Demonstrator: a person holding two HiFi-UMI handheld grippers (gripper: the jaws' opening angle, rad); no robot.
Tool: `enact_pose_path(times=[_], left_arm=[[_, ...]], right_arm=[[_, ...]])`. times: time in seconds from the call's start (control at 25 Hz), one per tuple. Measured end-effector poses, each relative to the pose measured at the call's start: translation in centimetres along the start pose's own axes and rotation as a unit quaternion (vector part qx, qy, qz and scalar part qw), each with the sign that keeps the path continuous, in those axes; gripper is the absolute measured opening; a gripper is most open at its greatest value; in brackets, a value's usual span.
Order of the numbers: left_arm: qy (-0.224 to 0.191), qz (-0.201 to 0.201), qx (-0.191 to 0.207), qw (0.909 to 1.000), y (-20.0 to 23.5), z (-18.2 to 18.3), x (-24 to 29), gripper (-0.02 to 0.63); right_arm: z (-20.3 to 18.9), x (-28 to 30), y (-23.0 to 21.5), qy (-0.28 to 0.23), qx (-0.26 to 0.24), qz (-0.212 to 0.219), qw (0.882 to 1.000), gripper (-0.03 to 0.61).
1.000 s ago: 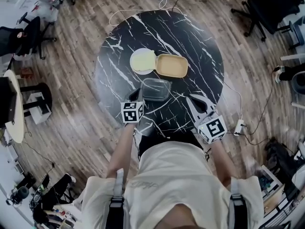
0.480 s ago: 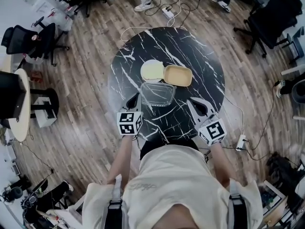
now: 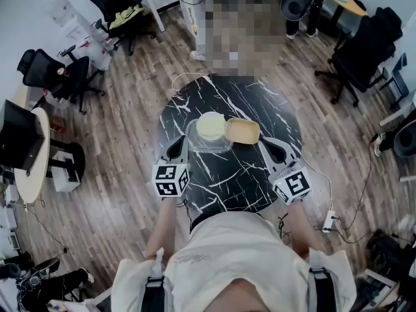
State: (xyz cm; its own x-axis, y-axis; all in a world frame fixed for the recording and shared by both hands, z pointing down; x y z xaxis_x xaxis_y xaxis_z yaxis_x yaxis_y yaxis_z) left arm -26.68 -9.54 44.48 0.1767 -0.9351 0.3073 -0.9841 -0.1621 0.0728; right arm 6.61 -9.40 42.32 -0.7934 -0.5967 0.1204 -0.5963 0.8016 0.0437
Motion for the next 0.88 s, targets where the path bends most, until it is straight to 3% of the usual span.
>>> enact_pose_path(times=[0.28, 0.88], left_arm=[[-0.040, 0.002, 0.009, 0.9992, -0.2, 3.0, -1.2, 0.017], [-0.077, 0.024, -0.010, 0.9967, 0.7, 5.1, -3.3, 0.017]], right_arm=[[2.6, -0.2, -0.7, -0.031, -0.028, -0.008, 0.999, 0.006], [5.8, -1.9, -2.6, -0.056, -0.051, -0.018, 0.997, 0.006]])
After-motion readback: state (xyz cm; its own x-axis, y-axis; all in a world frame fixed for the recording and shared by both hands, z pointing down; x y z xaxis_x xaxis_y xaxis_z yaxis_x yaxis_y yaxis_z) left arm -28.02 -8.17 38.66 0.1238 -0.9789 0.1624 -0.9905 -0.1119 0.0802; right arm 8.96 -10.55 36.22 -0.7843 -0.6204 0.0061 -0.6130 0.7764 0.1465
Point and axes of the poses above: the fingertips, and each gripper's own axes: x forward along the fingers, y to its left, z out of its top, the point moved 10 cm from there along -x, backward along the fingers, and after that the axes turned 6 degrees about z, right-handed, at the moved point
